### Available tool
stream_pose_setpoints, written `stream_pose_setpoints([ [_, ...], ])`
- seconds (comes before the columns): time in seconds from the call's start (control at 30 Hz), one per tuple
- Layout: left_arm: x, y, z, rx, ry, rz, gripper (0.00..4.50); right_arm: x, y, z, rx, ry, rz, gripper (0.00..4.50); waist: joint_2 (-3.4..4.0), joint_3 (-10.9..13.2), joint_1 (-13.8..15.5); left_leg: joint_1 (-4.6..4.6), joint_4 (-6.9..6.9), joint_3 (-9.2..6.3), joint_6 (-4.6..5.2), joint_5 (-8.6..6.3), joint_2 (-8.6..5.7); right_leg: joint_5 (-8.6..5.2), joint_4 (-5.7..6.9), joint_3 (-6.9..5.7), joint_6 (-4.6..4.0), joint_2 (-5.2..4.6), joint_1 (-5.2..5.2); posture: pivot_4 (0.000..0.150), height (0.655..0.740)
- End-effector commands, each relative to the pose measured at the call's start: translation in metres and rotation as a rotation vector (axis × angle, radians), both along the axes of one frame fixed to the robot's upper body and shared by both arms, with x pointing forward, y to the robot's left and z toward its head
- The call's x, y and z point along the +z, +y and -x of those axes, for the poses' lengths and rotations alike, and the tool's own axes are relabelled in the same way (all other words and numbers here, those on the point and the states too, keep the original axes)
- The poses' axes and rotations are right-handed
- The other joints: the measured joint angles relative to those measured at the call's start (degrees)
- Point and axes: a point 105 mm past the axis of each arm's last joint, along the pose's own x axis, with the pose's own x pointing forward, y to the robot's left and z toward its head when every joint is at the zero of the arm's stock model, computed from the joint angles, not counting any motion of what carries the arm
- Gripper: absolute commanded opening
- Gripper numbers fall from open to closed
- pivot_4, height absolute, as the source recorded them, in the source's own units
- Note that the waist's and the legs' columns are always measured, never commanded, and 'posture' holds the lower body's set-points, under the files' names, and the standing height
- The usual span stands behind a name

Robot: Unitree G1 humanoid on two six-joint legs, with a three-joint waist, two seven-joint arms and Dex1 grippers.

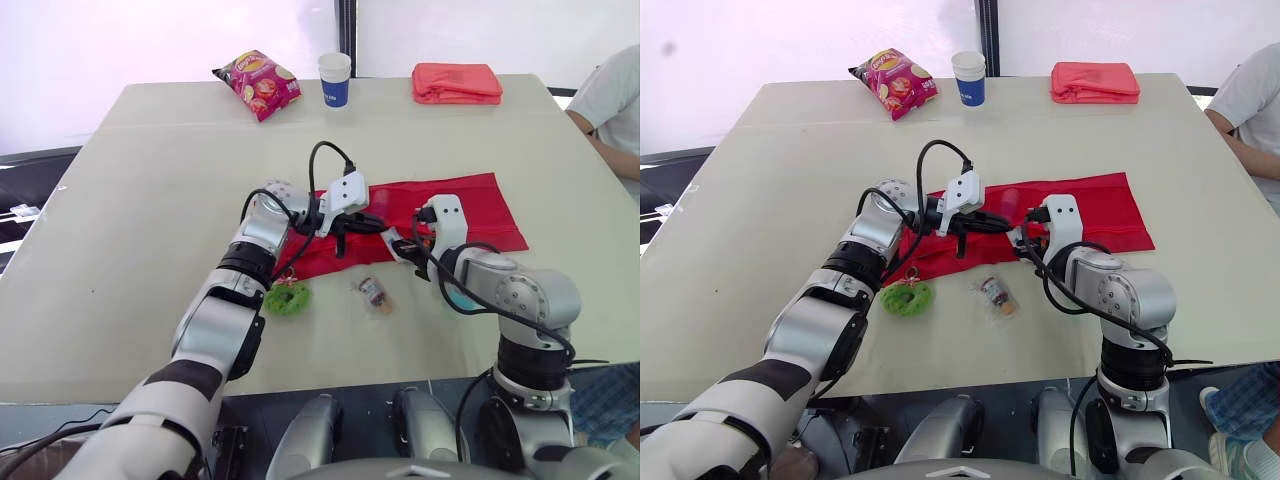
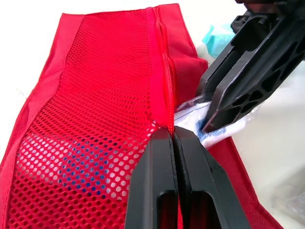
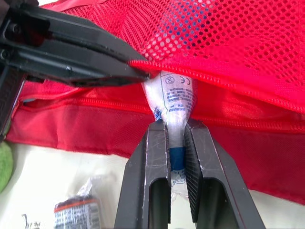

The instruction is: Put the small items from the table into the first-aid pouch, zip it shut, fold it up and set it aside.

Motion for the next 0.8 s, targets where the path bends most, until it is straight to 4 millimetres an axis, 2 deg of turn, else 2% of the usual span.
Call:
stream_pose_setpoints([
  [0.03, 0.007, 0.0, -0.001, 0.001, -0.027, 0.009, 0.0, 0.019, -0.006, 0.008, -0.006, -0.072, -0.024, 0.05, 0.0, 0.0, 0.0, 0.0, 0.0, 0.0, 0.0, 0.0, 0.0, 0.0, 0.0, 0.0, 0.0, 0.0, 0.0, 0.15, 0.74],
  [0.23, 0.006, 0.0, -0.002, 0.004, -0.024, 0.007, 0.0, 0.018, -0.017, 0.012, -0.078, -0.059, -0.017, 0.05, 0.0, 0.0, -0.01, 0.0, -0.01, 0.0, 0.0, 0.0, 0.0, 0.0, 0.01, 0.01, 0.0, 0.0, 0.0, 0.15, 0.74],
  [0.43, 0.005, -0.003, 0.0, -0.014, -0.018, 0.005, 0.0, 0.01, -0.017, -0.013, -0.162, -0.047, -0.021, 0.05, 0.01, 0.0, -0.04, 0.01, -0.01, 0.02, 0.0, 0.0, 0.0, 0.0, 0.01, 0.02, 0.0, 0.0, -0.01, 0.15, 0.74],
  [0.6, 0.004, -0.006, 0.004, -0.043, -0.013, -0.005, 0.0, 0.014, -0.011, -0.037, -0.207, -0.078, -0.034, 0.05, 0.03, -0.02, -0.11, 0.01, -0.01, 0.06, -0.01, 0.0, 0.0, 0.0, 0.05, 0.06, 0.0, 0.0, -0.03, 0.15, 0.74],
  [0.8, -0.001, -0.004, 0.005, -0.04, -0.007, -0.014, 0.0, 0.013, 0.012, -0.055, -0.161, -0.11, -0.018, 0.05, 0.04, -0.02, -0.23, 0.02, -0.03, 0.12, -0.01, 0.01, 0.01, 0.0, 0.06, 0.07, 0.0, 0.0, -0.08, 0.15, 0.74],
])
